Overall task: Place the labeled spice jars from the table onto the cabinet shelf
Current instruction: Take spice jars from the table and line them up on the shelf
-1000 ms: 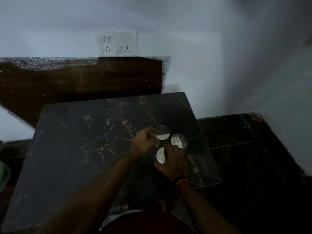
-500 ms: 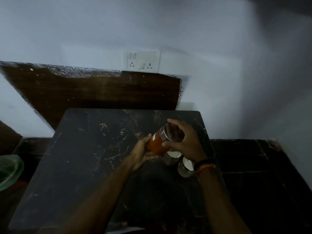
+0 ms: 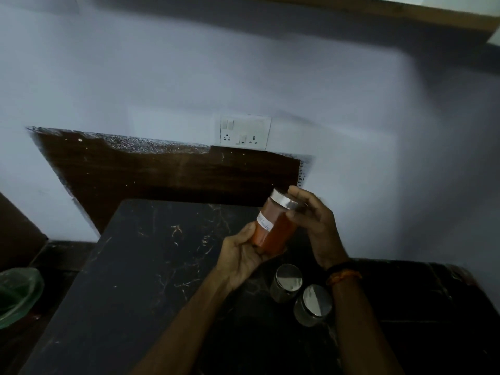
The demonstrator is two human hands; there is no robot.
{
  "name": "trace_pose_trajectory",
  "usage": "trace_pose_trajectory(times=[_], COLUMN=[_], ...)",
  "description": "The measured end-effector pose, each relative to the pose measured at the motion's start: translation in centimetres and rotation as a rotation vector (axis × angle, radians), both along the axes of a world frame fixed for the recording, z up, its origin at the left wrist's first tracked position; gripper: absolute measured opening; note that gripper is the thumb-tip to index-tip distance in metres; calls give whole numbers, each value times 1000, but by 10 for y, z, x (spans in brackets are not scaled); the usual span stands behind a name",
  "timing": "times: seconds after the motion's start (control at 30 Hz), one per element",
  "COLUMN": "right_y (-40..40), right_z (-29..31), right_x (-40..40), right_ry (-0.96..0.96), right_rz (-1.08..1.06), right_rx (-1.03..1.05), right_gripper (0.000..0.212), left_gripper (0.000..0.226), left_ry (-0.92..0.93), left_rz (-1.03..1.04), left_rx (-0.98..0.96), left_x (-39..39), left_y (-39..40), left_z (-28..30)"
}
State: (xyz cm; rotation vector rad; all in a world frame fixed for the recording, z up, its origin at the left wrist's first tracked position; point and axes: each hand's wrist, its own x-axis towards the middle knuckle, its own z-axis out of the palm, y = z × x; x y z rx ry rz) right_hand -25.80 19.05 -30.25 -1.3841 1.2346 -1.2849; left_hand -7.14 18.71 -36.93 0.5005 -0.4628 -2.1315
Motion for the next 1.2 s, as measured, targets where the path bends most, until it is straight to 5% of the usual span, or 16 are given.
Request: trace_pose_trajectory(times=[0.6, 1.2], right_y=[-46, -65], right_z=[27, 66], right_x=[12, -9], right_ry=[-291, -334], right_rz=[26, 47], right_rx=[40, -25], right_gripper=[59, 54], left_gripper=[75, 87], left_ry=[-480, -562], left_rz=[188, 199], left_rx=[-387, -507], left_x=[-13, -29], left_y=[-18, -41], left_z=[42, 83])
